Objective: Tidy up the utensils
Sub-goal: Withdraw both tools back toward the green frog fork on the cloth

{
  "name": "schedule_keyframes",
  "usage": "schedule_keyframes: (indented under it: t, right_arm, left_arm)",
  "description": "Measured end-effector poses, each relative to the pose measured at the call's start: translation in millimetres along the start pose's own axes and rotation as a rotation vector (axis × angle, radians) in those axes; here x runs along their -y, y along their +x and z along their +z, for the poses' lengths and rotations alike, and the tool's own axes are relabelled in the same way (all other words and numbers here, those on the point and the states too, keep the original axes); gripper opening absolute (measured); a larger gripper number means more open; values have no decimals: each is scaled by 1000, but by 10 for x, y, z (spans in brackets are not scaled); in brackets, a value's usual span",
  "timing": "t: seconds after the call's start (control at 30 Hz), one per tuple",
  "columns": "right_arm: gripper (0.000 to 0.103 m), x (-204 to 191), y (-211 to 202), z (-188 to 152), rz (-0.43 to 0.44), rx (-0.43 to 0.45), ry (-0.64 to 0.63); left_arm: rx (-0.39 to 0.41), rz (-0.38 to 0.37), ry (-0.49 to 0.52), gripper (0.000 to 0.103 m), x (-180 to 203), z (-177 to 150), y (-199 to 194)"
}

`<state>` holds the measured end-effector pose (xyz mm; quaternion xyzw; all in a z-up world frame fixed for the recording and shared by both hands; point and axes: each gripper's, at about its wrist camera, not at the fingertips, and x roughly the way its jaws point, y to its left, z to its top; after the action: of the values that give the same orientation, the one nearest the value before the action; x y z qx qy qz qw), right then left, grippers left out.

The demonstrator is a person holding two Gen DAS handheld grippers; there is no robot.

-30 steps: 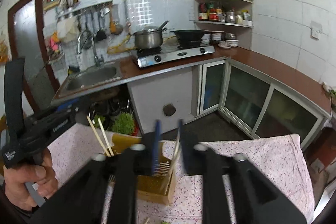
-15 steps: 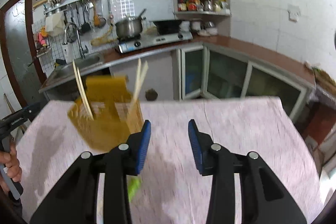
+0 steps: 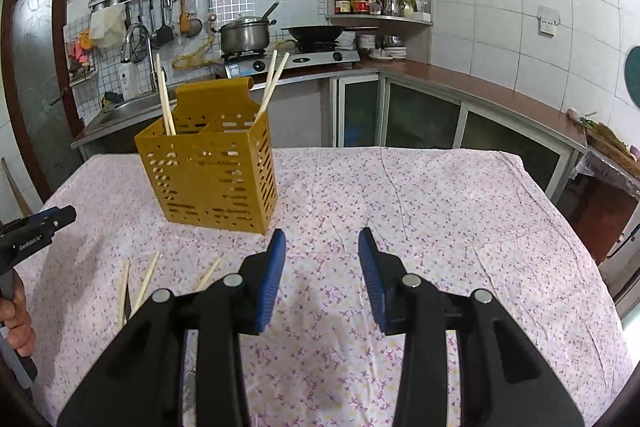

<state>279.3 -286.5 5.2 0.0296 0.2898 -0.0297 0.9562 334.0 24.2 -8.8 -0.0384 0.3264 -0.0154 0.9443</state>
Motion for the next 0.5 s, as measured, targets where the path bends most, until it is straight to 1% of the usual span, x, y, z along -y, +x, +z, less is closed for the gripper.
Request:
schedule_keyframes:
  t: [0.07, 0.17, 0.27, 0.4, 0.5]
  right_arm:
    - [38, 2, 20, -23, -6, -10, 10]
    - [38, -12, 60, -65, 14, -29, 12]
    - [38, -50, 136, -126, 16, -54, -1]
    - [38, -60, 228, -191, 36, -95, 15]
    - [38, -102, 253, -205, 33, -105, 10]
  left_arm:
    - [-15, -8, 7, 40, 33, -16, 29]
    - [-51, -10, 13, 40, 73, -86, 124]
    - [-93, -37, 0, 40, 104, -147, 214]
    - [-116, -39, 19, 40, 185, -244, 282]
    - [-134, -42, 27, 40, 233, -296, 334]
